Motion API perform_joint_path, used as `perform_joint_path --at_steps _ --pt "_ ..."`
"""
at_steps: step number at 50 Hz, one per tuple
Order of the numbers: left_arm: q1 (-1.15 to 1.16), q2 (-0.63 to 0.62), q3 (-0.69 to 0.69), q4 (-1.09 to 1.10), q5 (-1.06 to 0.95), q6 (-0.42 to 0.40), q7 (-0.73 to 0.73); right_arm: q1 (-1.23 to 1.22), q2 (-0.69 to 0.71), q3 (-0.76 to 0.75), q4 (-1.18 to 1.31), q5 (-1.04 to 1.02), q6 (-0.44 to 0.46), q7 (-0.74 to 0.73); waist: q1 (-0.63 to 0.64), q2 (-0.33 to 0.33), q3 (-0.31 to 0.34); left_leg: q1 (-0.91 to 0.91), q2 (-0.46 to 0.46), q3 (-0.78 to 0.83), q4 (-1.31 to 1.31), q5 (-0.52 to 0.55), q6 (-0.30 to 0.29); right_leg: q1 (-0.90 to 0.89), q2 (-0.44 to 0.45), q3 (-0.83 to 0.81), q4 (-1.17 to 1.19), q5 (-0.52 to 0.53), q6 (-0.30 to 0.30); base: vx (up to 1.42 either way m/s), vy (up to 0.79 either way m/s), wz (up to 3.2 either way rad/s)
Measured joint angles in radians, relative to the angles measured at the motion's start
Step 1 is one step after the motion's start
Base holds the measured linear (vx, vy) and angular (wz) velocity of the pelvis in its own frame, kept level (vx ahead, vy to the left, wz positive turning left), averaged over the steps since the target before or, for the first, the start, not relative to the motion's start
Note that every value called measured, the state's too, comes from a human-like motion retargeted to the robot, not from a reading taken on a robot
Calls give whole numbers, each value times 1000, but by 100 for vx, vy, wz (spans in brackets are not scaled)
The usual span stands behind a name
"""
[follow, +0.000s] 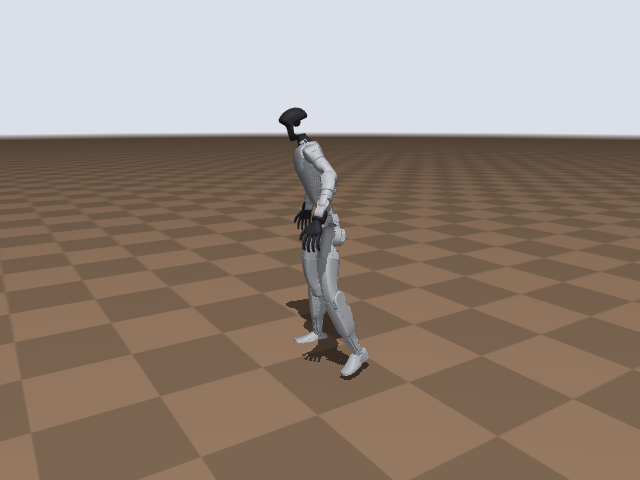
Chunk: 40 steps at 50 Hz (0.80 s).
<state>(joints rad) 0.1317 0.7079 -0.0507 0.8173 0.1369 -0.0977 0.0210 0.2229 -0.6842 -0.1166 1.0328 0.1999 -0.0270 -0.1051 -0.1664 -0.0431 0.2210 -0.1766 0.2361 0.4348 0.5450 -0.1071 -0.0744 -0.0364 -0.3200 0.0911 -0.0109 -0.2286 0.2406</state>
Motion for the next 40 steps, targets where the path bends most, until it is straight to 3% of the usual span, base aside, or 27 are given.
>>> perform_joint_path --at_steps 4,8,15,21,24,30,32,34,37,40 --pt "-11 3 7 17 2 14 40 25 18 1 -3 8 3 -2 45 -12 -22 -89 -61 -8 70 -11 33 29 47 5 -18 5 -21 11 -46 -7" --pt "-43 13 -4 54 -43 26 67 -7 11 51 33 -27 9 -19 93 -15 -22 -138 -145 -40 -76 38 78 56 109 9 -16 12 -42 10 -42 -5" --pt "-13 55 43 86 -95 6 71 -65 -16 139 -19 -22 -23 -4 250 -4 25 -138 -278 -174 -435 177 -29 119 277 106 19 -1 -65 16 -37 -79" --pt "47 21 129 151 -160 7 112 -137 -75 208 -114 -65 -28 24 365 -18 40 -125 -345 47 -508 175 -80 190 378 207 -5 14 -38 24 -32 -94" --pt "72 -12 158 216 -130 -1 76 -186 -109 247 -165 -83 -24 71 390 -32 32 -147 -342 193 -376 94 -72 219 420 241 -13 22 -22 30 -31 -58" --pt "87 -71 191 296 -165 27 49 -272 -174 340 -249 -91 -10 122 464 -104 -15 -74 -390 423 -301 -66 36 224 479 307 -30 39 -25 32 -33 -54" --pt "83 -82 211 305 -229 45 74 -302 -186 382 -262 -72 -5 107 522 -140 -38 -50 -432 338 -397 -64 7 212 508 352 -37 54 -23 36 -38 -103" --pt "87 -76 231 323 -219 47 56 -314 -169 400 -259 -32 -18 88 558 -183 -47 -42 -428 256 -426 -76 31 224 539 378 -38 63 -39 41 -44 -77" --pt "54 -41 214 355 -223 64 51 -313 -104 418 -216 80 -35 14 619 -287 -57 -12 -439 253 -548 -42 24 207 546 371 -43 63 -32 36 -45 -50" --pt "2 1 156 372 -154 90 10 -269 -24 388 -184 174 -47 -10 658 -352 -41 14 -413 245 -590 -5 -20 192 522 162 -14 3 -47 33 -38 -17"
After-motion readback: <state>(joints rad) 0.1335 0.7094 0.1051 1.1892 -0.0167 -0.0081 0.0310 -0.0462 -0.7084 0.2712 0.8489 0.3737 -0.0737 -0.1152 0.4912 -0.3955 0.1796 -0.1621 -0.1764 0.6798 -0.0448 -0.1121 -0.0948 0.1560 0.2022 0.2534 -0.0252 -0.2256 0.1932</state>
